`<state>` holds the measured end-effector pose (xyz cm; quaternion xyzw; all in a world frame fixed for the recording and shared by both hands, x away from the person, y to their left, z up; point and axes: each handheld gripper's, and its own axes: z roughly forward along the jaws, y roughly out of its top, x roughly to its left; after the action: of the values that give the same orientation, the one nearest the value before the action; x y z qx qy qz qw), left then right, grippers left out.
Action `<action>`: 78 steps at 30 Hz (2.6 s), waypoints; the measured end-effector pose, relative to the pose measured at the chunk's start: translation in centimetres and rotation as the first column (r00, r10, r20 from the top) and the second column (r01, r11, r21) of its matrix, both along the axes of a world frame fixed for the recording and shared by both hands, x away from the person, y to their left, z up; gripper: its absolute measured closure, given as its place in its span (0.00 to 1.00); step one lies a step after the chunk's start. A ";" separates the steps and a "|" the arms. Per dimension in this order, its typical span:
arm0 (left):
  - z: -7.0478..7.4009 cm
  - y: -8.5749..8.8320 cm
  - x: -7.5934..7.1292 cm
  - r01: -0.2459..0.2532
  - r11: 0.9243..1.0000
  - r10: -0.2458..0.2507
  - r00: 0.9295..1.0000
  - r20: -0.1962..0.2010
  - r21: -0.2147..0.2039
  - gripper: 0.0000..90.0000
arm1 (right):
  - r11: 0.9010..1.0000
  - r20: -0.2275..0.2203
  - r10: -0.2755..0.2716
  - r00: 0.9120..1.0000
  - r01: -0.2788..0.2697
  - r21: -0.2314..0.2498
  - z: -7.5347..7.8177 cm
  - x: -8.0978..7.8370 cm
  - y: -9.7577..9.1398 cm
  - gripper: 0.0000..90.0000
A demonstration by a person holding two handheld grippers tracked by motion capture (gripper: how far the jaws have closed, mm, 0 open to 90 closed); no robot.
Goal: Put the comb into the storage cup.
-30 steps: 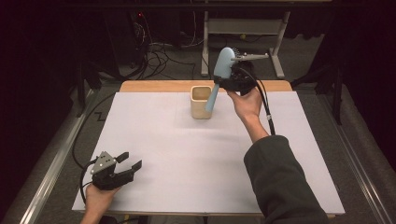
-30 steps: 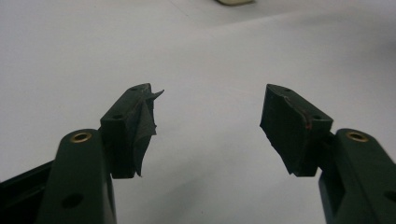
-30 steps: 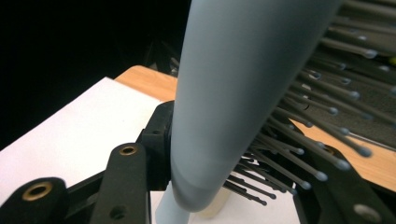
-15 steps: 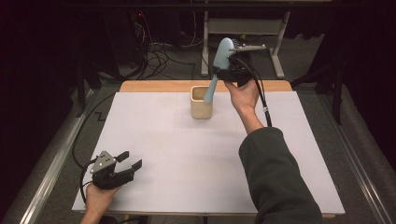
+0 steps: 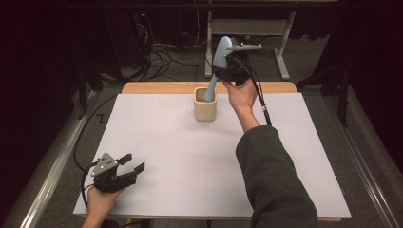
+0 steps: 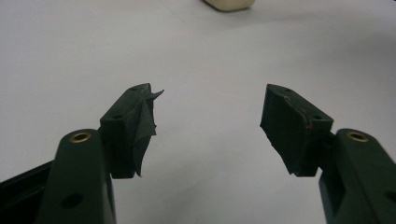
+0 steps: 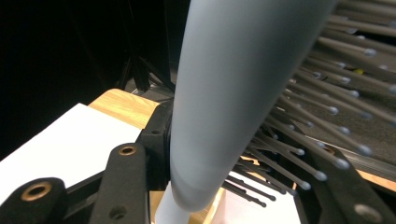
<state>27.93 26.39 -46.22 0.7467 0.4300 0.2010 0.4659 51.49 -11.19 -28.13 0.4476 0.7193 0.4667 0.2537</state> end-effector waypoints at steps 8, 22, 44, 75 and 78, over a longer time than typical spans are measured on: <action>0.1 0.1 0.0 -0.004 1.000 0.004 1.000 0.006 -0.014 0.39 | 1.000 -0.006 -0.013 1.000 0.013 -0.006 -0.7 0.5 0.2 0.59; 0.1 0.1 -0.1 0.002 0.999 -0.002 1.000 0.002 -0.036 0.40 | 0.999 -0.035 -0.018 0.999 0.016 -0.048 -1.8 0.8 1.2 0.59; 0.1 0.1 0.0 0.003 0.999 -0.003 1.000 0.000 -0.033 0.40 | 0.999 -0.127 -0.008 0.992 0.002 -0.047 -3.3 1.1 0.9 0.59; 0.1 0.1 0.0 0.008 1.000 -0.008 1.000 -0.004 -0.026 0.40 | 0.998 -0.207 0.005 0.978 -0.018 -0.061 -6.4 1.6 1.2 0.59; 0.1 0.0 0.0 0.007 1.000 -0.007 1.000 -0.003 -0.029 0.40 | 0.998 -0.211 0.006 0.978 -0.019 -0.063 -6.6 1.6 1.2 0.59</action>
<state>27.97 26.43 -46.16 0.7417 0.4310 0.1922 0.4766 53.10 -9.98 -34.76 0.4815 0.7596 0.3949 0.1876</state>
